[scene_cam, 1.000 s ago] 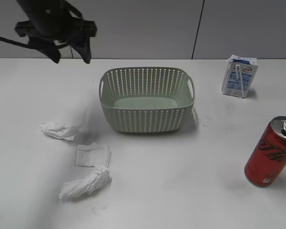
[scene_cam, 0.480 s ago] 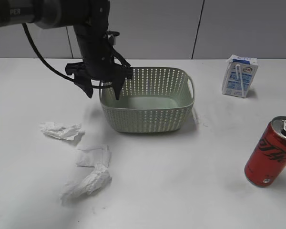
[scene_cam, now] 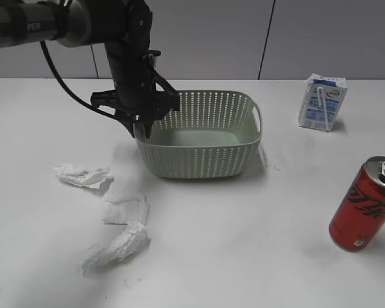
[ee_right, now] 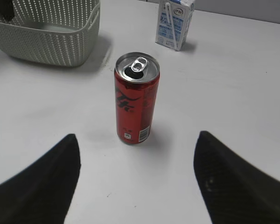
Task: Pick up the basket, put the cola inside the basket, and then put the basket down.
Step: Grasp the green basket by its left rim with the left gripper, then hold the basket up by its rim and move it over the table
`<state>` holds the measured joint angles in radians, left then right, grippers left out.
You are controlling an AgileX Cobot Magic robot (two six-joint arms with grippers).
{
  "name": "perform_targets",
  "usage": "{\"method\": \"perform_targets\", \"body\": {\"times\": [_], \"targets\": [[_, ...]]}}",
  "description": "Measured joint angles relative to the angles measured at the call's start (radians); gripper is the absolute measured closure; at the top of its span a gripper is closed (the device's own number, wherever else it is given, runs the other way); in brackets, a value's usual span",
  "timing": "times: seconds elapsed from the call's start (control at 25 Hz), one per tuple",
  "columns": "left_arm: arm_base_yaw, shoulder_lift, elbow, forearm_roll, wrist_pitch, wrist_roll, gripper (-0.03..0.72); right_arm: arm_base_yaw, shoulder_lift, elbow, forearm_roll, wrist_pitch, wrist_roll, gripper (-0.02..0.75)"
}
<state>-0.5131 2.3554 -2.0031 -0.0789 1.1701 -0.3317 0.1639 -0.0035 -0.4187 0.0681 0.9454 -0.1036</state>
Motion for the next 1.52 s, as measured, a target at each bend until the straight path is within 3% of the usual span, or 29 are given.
{"method": "perform_targets", "body": {"times": [0.12,0.2,0.4,0.64,0.76,1.12,1.52], "targets": [[0.000,0.001,-0.052,0.000,0.029,0.000,0.646,0.000,0.000,0.000,0.000,0.001,0.000,0.165],[0.000,0.002,-0.091,-0.004,0.039,-0.004,0.691,0.000,0.000,0.000,0.000,0.001,0.000,0.165],[0.004,-0.001,-0.165,-0.005,0.047,-0.003,0.691,0.000,0.000,0.000,0.000,0.000,0.000,0.165],[0.010,-0.046,-0.161,-0.052,0.050,-0.003,0.691,0.000,0.000,0.000,0.000,0.000,0.000,0.165],[0.010,-0.097,-0.087,-0.058,0.045,-0.003,0.691,0.000,0.000,0.000,0.000,0.000,0.000,0.165],[0.010,-0.330,0.341,-0.054,0.053,-0.004,0.691,0.000,0.000,0.000,0.000,0.000,0.000,0.165],[0.010,-0.569,0.576,-0.059,-0.033,-0.083,0.691,0.000,0.034,-0.008,0.028,0.000,0.000,0.165]]}}
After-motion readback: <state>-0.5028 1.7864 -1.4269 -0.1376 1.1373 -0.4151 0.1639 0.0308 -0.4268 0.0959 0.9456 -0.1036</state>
